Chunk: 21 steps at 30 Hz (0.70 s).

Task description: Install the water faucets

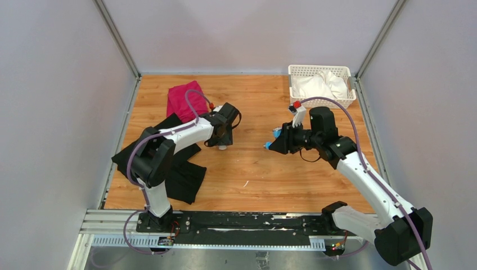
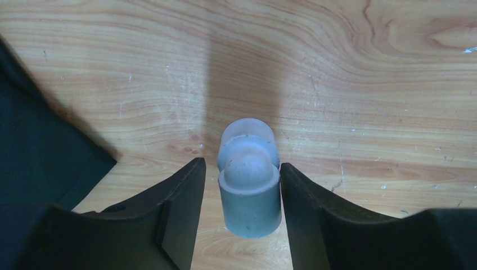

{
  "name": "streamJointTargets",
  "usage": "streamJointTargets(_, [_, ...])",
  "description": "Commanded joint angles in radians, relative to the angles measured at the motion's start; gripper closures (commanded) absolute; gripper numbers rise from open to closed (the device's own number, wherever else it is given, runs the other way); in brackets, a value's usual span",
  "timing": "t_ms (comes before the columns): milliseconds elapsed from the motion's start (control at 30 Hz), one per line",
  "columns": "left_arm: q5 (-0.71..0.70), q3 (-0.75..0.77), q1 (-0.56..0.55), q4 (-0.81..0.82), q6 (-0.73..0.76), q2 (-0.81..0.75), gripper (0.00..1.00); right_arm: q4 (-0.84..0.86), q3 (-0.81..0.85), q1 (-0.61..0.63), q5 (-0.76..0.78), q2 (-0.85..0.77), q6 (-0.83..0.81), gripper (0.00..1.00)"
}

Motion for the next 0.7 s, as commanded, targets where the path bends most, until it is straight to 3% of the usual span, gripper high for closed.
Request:
streamJointTargets(0, [-0.028,0.035,-0.004,-0.009,-0.011,0.013,0.44,0.004,0.011,-0.010,-0.023,-0.008,-0.009,1.00])
streamJointTargets(33, [-0.026,0.035,-0.004,-0.009,-0.013,0.014,0.47,0.004,0.011,-0.010,-0.022,-0.009,-0.009,1.00])
streamJointTargets(100, [-0.024,0.033,-0.003,-0.007,-0.018,0.011,0.61,0.003,0.009,-0.010,-0.019,-0.008,-0.009,1.00])
streamJointTargets(233, [0.004,0.035,-0.003,-0.005,-0.005,-0.001,0.98,0.004,0.007,-0.010,-0.034,-0.008,-0.011,1.00])
streamJointTargets(367, [0.137,0.041,-0.002,0.030,0.073,-0.052,1.00,0.018,0.011,-0.010,-0.080,-0.025,-0.011,1.00])
streamJointTargets(533, [0.514,0.034,-0.003,0.118,0.253,-0.221,1.00,0.062,0.008,-0.010,-0.092,-0.104,-0.029,1.00])
streamJointTargets(667, [0.703,0.040,0.012,0.084,0.360,-0.344,1.00,0.142,-0.009,-0.010,-0.095,-0.209,-0.038,1.00])
